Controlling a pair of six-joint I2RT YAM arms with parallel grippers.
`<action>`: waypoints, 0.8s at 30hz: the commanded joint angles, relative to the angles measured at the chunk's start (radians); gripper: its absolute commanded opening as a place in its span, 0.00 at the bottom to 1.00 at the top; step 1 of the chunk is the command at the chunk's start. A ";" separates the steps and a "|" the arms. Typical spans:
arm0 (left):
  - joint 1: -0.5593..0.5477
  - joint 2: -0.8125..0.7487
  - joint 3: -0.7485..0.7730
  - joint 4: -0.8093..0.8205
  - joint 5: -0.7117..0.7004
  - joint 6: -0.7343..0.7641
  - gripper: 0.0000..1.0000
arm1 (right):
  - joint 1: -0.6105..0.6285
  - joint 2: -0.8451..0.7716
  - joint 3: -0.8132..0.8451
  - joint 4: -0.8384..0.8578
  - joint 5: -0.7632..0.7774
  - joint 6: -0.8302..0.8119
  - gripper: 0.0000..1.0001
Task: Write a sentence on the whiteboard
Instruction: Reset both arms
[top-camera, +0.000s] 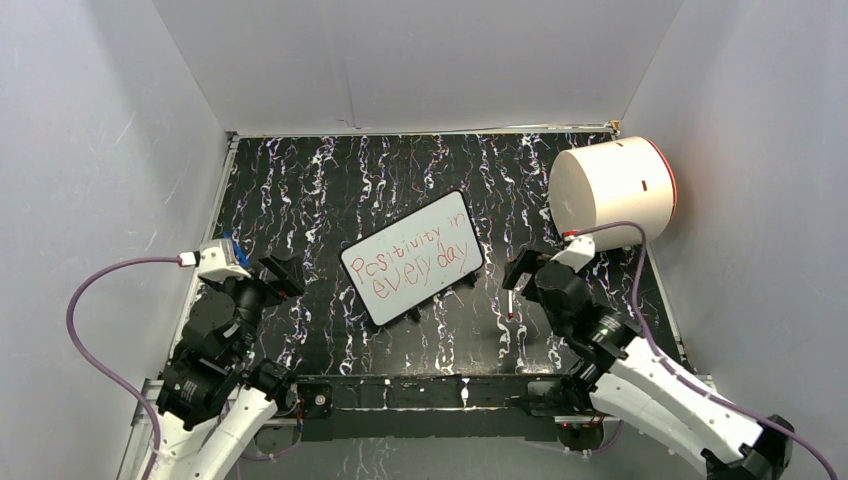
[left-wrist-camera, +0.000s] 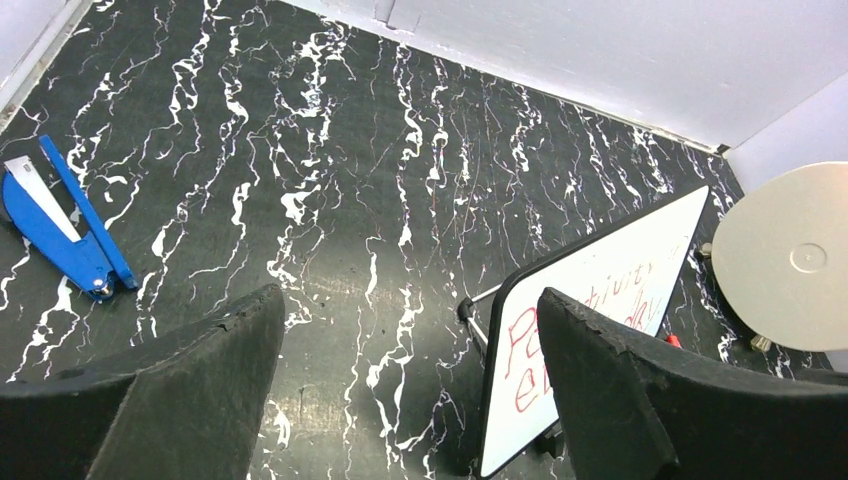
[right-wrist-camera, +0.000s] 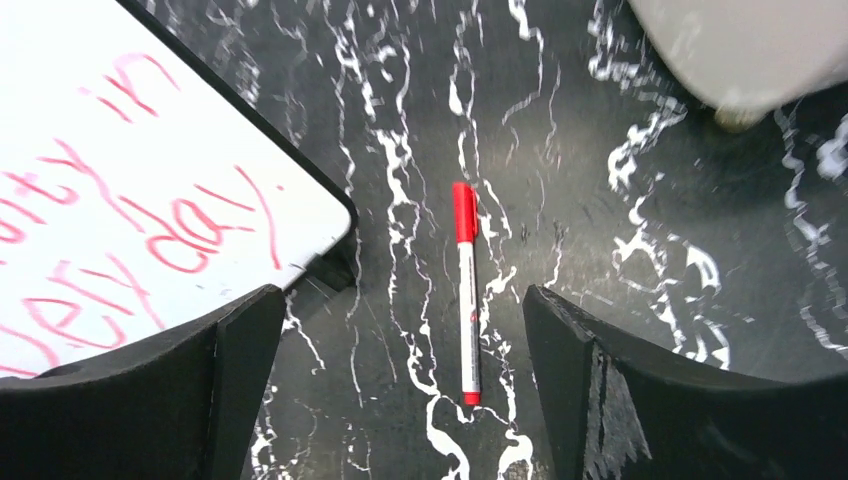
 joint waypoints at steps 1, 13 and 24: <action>0.006 -0.034 0.064 -0.054 -0.009 0.024 0.93 | -0.003 -0.085 0.182 -0.255 0.027 -0.049 0.99; 0.006 -0.123 0.214 -0.112 -0.040 0.110 0.94 | -0.003 -0.229 0.480 -0.467 0.116 -0.195 0.99; 0.006 -0.253 0.209 -0.085 -0.037 0.161 0.94 | -0.001 -0.402 0.436 -0.362 0.152 -0.353 0.99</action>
